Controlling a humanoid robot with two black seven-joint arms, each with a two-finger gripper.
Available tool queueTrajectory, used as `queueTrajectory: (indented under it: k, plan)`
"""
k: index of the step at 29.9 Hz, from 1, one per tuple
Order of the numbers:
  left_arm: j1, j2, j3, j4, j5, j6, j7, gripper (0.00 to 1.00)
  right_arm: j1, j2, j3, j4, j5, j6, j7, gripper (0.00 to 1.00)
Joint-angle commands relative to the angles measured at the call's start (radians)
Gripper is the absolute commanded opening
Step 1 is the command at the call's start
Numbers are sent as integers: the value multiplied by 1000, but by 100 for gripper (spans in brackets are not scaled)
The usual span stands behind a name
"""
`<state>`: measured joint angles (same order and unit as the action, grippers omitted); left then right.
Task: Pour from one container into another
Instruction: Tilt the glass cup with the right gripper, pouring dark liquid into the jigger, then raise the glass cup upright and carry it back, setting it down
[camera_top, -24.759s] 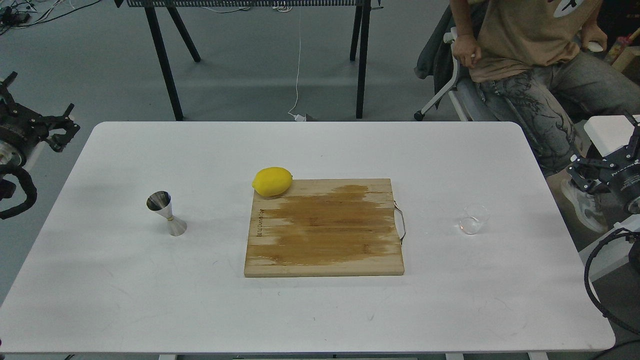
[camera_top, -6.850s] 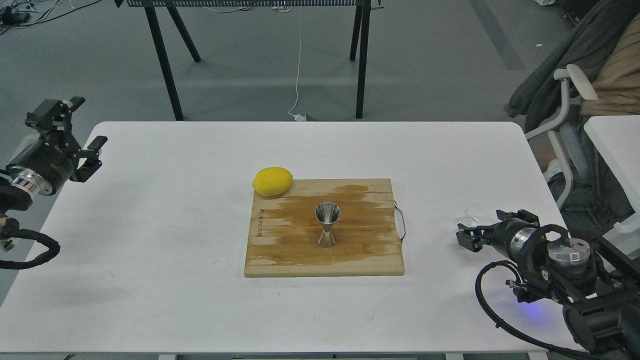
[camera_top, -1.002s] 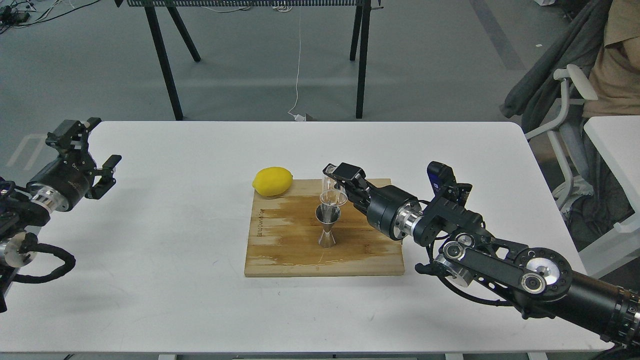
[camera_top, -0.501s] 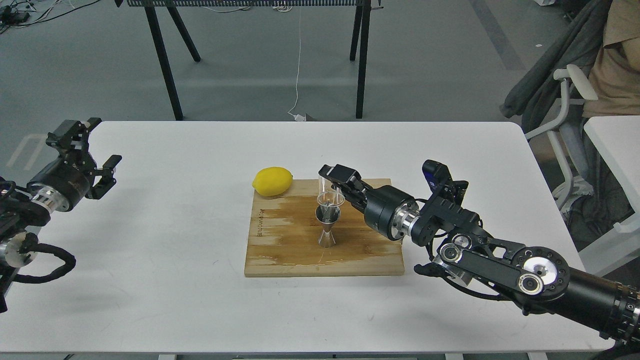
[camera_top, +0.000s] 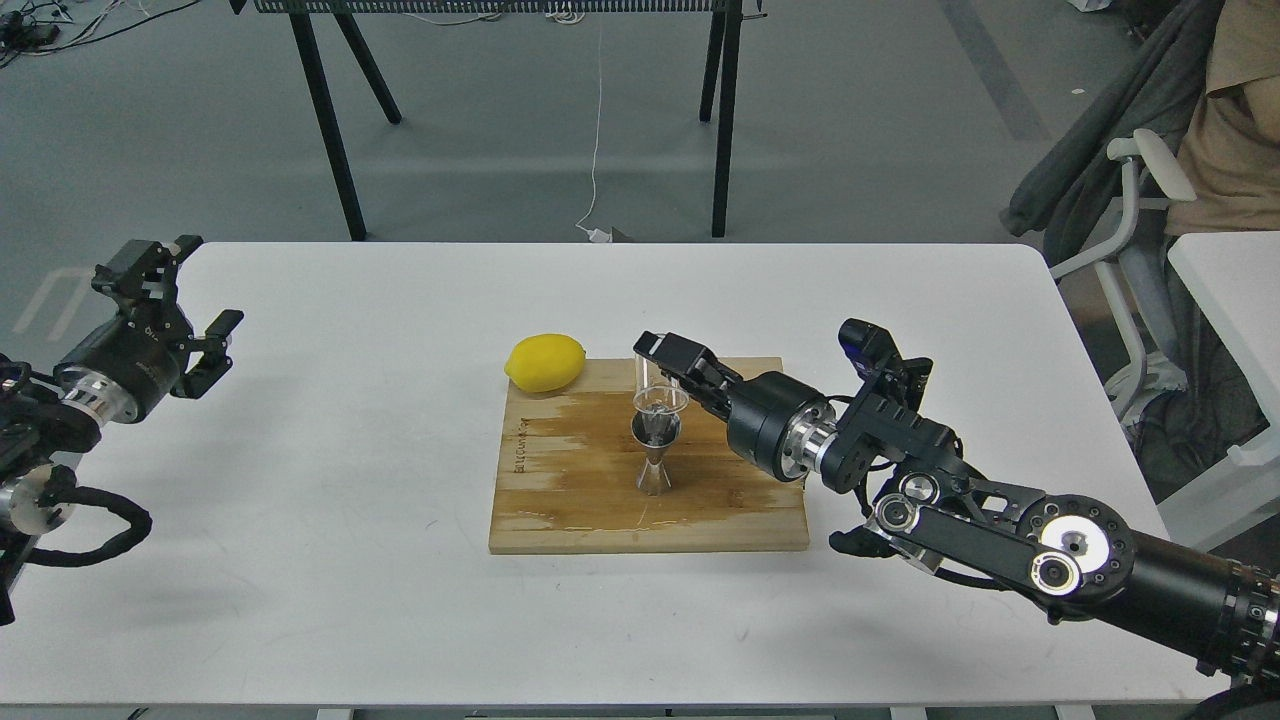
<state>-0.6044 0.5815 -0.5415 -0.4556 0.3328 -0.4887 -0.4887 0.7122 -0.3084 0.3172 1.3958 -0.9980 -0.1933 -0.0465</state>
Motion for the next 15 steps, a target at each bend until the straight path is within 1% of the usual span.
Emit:
queueTrajectory:
  k: [1, 5, 9, 12, 15]
  plan:
    - [0, 1, 0, 0, 0, 0, 0, 98, 1, 0, -1, -9, 9, 0, -1, 40]
    - [0, 0, -2, 0, 0, 0, 0, 98, -8, 2, 34, -11, 32, -6, -1, 40]
    - [0, 1, -2, 0, 0, 0, 0, 98, -33, 2, 103, -1, 131, -6, -3, 40]
    - [-2, 6, -2, 0, 0, 0, 0, 98, -56, 8, 193, 5, 214, -8, -4, 40]
    - [0, 6, -2, 0, 0, 0, 0, 98, -109, 21, 343, 11, 387, -8, -12, 40]
